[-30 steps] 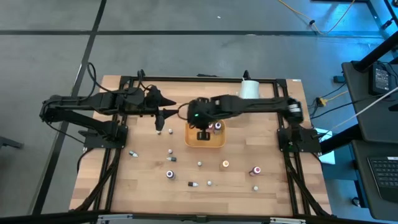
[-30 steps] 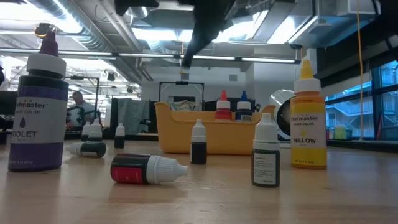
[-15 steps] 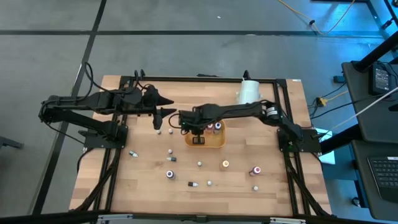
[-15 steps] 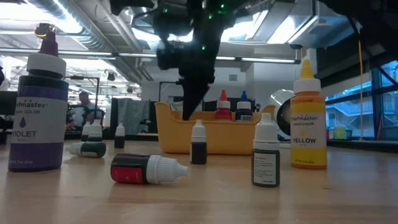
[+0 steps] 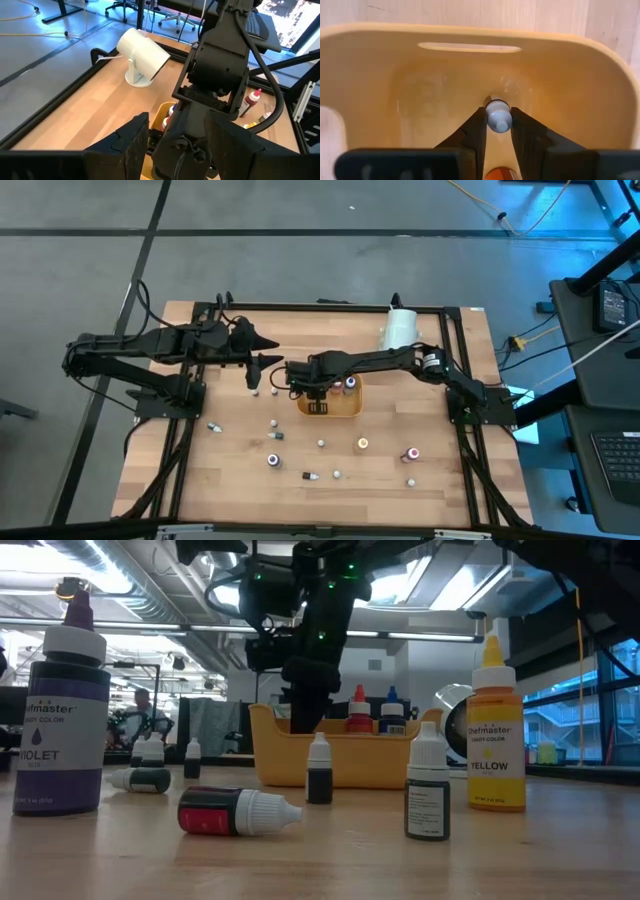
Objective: Pick & Place food coloring
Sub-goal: Put the right small black food coloring bottle into the yellow bin, then put the small purple food coloring bottle into the yellow bin
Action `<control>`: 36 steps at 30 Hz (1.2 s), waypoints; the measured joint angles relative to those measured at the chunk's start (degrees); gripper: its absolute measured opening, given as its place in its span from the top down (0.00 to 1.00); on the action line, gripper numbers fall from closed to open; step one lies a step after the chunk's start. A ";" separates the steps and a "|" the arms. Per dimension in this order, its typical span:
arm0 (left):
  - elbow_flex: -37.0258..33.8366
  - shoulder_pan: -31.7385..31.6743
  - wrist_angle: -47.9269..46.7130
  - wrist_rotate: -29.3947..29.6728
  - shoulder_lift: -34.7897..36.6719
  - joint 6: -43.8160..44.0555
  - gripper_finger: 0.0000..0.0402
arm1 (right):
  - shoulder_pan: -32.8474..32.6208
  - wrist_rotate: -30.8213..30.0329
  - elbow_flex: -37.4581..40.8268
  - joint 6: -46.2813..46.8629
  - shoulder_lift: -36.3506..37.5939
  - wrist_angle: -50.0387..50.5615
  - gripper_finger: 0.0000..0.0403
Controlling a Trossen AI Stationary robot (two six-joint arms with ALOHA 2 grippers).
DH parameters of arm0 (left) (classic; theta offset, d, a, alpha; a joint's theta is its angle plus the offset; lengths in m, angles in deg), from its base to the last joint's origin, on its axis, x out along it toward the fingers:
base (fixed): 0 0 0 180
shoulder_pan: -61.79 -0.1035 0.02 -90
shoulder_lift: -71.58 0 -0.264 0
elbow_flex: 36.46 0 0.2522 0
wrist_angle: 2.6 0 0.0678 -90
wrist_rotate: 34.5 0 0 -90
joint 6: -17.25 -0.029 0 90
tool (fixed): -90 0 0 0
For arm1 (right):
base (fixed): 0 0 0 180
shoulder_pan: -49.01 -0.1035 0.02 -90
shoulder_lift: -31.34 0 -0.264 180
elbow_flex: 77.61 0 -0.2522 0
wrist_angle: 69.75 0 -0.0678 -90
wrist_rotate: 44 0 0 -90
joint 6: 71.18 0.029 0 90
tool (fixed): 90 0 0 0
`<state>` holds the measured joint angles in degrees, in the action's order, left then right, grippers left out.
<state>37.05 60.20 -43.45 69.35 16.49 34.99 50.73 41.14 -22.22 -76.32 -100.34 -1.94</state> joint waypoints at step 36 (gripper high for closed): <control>0.13 0.02 -7.22 -1.58 0.66 1.75 0.53 | -0.41 -0.20 -1.71 0.87 10.30 3.90 0.64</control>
<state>37.18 60.22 -50.67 67.77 17.15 36.73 50.32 40.94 -23.93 -75.46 -90.04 1.96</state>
